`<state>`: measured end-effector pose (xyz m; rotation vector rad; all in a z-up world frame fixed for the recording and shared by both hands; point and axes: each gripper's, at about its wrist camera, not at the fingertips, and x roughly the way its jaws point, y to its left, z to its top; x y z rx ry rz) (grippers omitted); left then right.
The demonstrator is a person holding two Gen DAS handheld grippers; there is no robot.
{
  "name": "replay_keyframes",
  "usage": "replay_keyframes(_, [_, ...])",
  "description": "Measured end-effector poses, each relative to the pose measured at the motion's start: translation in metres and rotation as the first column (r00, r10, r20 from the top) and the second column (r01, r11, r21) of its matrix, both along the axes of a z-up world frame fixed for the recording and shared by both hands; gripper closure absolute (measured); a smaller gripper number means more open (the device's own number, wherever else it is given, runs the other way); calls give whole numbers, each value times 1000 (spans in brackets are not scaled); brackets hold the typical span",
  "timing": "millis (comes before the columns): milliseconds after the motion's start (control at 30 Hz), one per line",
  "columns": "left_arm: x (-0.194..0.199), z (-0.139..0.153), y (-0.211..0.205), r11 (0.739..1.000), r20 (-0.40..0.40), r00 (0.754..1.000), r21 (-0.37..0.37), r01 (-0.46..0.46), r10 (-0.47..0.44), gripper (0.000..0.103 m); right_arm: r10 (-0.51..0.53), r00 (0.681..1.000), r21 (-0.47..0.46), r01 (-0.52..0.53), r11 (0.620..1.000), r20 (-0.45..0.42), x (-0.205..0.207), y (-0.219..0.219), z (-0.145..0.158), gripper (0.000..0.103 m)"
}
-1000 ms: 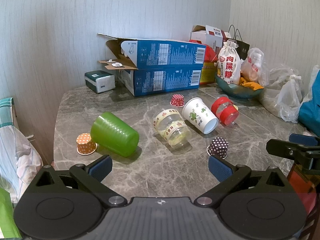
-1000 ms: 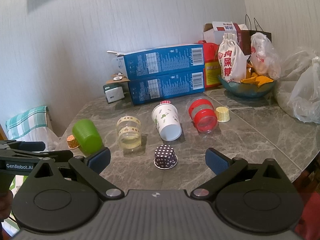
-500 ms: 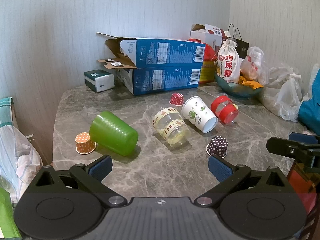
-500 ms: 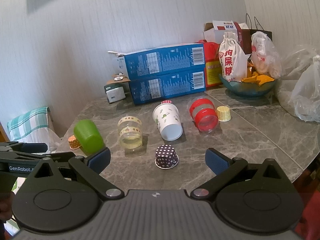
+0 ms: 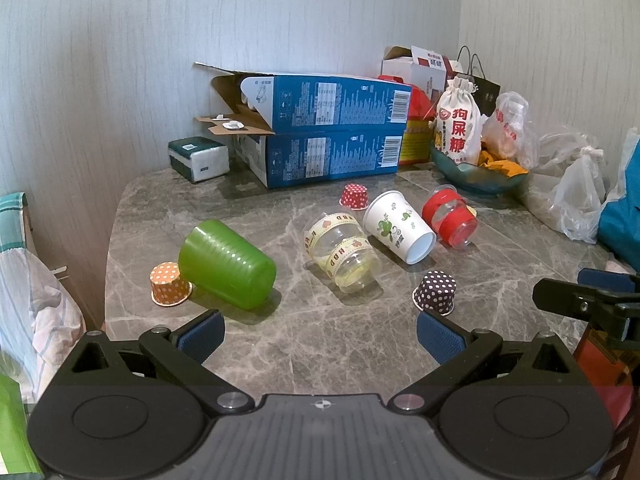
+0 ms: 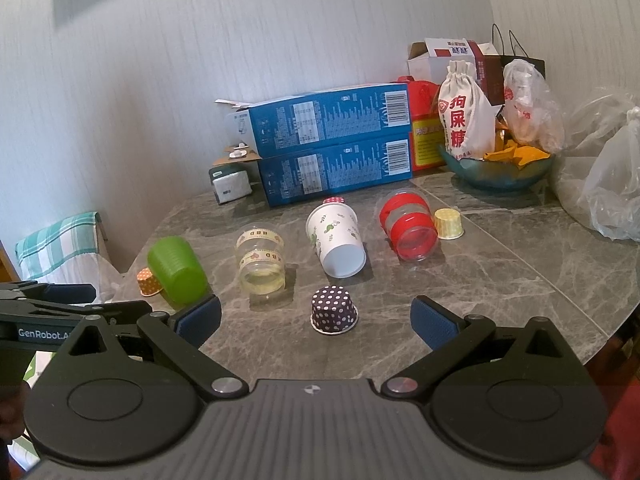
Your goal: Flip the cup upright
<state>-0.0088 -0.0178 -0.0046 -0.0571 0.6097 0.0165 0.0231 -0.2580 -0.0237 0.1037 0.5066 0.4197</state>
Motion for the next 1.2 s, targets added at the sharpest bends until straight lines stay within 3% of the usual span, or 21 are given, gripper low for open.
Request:
replay_keyframes(200, [2, 1, -5, 1000, 0, 1000, 1, -3, 3, 0, -1, 1000, 0, 1, 1000, -1, 0, -2, -2, 1])
replay_keyframes(367, [11, 6, -13, 998, 1, 1000, -54, 20, -20, 0, -2, 1000, -4, 2, 1000, 7, -4, -11, -13, 1])
replay_keyframes(533, [58, 18, -38, 992, -67, 997, -125, 20, -28, 0, -43, 999, 11, 43, 999, -7, -13, -37, -34, 1])
replay_keyframes(633, [105, 22, -57, 980, -162, 986, -201, -3, -30, 1, -67, 998, 12, 67, 998, -15, -21, -52, -46, 1])
replay_keyframes(833, [193, 5, -106, 993, -328, 944, -98, -70, 34, 15, -76, 997, 32, 77, 997, -16, -34, -80, -62, 1])
replay_keyframes(933, [223, -11, -118, 990, -390, 917, -80, -120, 79, 15, -78, 997, 44, 78, 996, -13, -33, -94, -68, 1])
replay_keyframes(1200, [261, -33, -125, 975, -438, 883, -52, -214, 170, 15, -89, 995, 147, 94, 985, -42, -17, -130, -87, 1])
